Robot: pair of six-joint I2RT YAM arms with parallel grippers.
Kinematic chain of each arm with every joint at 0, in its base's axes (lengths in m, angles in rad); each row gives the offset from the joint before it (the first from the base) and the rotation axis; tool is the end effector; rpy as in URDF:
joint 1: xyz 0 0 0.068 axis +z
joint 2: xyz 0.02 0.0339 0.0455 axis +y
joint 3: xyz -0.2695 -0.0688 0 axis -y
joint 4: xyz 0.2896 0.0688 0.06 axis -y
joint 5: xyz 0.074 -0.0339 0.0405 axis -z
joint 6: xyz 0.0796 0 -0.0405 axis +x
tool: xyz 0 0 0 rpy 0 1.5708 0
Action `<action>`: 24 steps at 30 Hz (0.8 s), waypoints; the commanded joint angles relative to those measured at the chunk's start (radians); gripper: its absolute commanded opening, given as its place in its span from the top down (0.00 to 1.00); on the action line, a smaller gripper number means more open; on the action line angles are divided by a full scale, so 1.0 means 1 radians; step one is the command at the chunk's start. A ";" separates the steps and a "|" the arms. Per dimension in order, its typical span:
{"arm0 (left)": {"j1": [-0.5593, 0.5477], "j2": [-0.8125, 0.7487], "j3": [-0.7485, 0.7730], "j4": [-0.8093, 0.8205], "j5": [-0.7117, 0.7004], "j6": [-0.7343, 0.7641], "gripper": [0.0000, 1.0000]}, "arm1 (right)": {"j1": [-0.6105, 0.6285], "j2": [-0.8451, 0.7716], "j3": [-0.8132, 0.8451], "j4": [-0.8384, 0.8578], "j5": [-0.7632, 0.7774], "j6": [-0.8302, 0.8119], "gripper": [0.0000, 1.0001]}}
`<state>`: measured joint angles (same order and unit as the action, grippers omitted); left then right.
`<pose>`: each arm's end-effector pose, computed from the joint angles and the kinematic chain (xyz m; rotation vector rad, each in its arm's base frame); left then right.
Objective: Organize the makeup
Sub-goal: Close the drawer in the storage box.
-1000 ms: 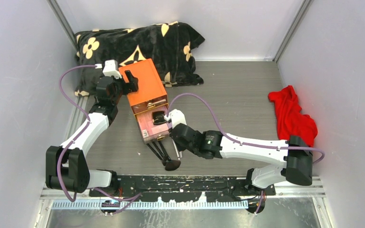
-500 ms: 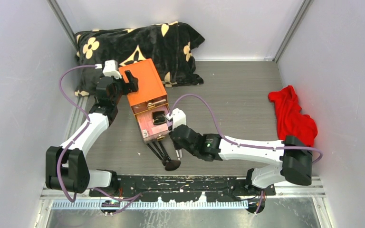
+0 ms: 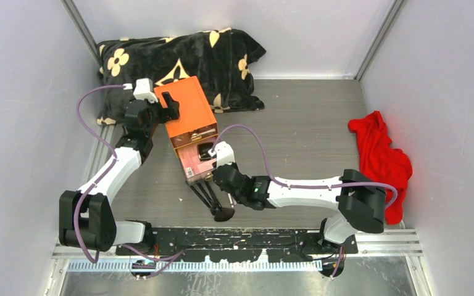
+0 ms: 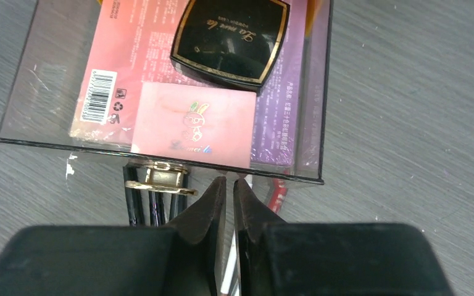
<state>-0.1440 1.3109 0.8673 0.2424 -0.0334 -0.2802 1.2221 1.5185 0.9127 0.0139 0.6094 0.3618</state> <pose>0.3849 -0.0531 0.2732 -0.1453 1.7743 -0.2769 0.1773 0.3545 0.1893 -0.5382 1.9899 0.3216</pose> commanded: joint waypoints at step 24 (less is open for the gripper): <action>-0.005 0.009 -0.063 -0.219 0.000 0.062 0.15 | -0.182 0.307 0.309 0.288 -0.034 -0.173 0.85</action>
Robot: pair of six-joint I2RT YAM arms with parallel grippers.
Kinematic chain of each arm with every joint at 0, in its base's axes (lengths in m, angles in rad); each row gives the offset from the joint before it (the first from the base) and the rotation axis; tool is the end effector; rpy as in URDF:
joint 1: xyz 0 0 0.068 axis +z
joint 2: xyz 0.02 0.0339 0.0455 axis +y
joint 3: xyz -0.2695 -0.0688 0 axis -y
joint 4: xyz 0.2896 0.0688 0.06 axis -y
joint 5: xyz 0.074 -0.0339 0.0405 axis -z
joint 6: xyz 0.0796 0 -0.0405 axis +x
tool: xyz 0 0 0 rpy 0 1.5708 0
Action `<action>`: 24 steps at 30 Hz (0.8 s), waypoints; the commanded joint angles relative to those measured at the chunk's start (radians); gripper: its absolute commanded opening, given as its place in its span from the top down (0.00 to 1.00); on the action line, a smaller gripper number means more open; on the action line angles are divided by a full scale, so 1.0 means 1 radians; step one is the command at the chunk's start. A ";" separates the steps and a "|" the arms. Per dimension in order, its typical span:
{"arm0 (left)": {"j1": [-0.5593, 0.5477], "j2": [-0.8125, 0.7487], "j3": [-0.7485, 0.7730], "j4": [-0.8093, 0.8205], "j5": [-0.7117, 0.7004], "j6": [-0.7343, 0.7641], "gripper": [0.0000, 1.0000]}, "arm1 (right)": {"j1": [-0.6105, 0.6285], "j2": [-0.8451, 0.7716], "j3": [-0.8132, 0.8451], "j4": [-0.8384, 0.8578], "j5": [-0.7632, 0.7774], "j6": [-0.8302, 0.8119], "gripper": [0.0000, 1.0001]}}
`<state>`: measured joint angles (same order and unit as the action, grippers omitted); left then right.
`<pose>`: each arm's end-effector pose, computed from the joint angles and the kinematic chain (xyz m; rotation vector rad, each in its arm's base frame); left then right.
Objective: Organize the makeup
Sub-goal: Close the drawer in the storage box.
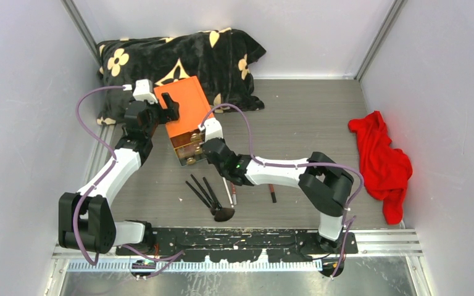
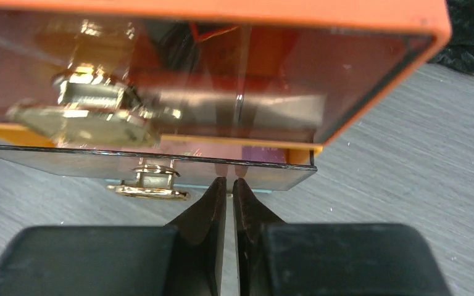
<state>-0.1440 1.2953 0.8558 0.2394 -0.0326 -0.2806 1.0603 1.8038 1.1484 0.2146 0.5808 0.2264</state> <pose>0.3812 -0.0527 0.2734 -0.1451 1.7732 -0.2781 0.2704 0.3935 0.1868 -0.4429 1.8939 0.2698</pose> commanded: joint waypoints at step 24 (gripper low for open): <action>-0.005 0.032 -0.050 -0.213 -0.010 0.068 0.15 | 0.005 -0.141 -0.188 0.122 -0.008 0.002 0.08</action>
<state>-0.1440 1.2953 0.8539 0.2424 -0.0326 -0.2802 1.0595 1.6859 0.9859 0.2653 0.5812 0.1997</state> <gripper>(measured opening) 0.855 0.823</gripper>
